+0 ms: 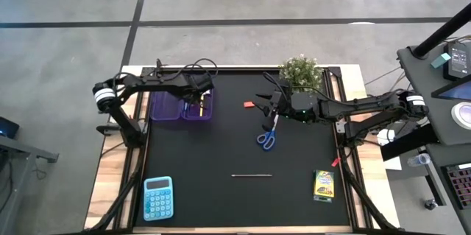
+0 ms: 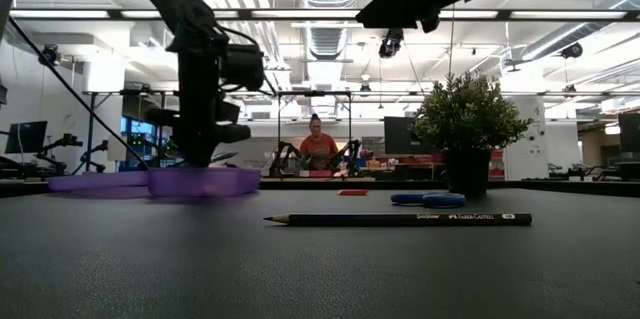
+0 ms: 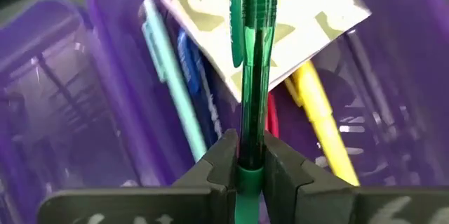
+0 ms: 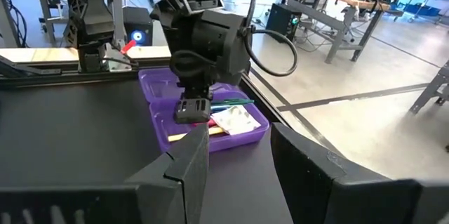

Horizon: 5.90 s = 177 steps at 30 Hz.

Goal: Pack school essentials
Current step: Put the green pen into the purple box, then put the orange eraser into the purple box

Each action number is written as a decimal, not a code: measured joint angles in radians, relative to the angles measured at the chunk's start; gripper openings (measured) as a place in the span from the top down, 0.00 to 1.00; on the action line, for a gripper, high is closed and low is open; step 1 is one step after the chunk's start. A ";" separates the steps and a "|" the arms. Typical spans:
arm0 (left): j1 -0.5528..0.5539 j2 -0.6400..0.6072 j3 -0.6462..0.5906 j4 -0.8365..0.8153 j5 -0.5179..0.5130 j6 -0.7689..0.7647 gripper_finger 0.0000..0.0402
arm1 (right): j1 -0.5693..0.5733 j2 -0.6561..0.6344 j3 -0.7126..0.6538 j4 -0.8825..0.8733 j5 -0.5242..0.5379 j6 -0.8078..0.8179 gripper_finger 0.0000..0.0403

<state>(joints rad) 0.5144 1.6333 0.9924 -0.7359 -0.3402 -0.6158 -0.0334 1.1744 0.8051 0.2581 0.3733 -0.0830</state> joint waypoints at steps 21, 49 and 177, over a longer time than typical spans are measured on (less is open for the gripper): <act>-0.002 -0.010 0.010 -0.035 0.048 0.020 0.76 | 0.000 0.000 0.000 0.000 0.003 -0.006 0.64; -0.321 -0.474 -0.196 0.583 -0.125 0.574 0.76 | -0.050 0.133 0.064 -0.092 0.001 0.125 0.64; -0.320 -0.646 -0.359 0.657 -0.131 0.607 0.76 | -0.313 0.790 0.723 -0.895 -0.289 0.766 0.38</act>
<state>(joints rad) 0.1947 0.9871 0.6334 -0.0792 -0.4713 -0.0092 -0.3465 1.9648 1.5282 -0.6373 0.0838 0.6830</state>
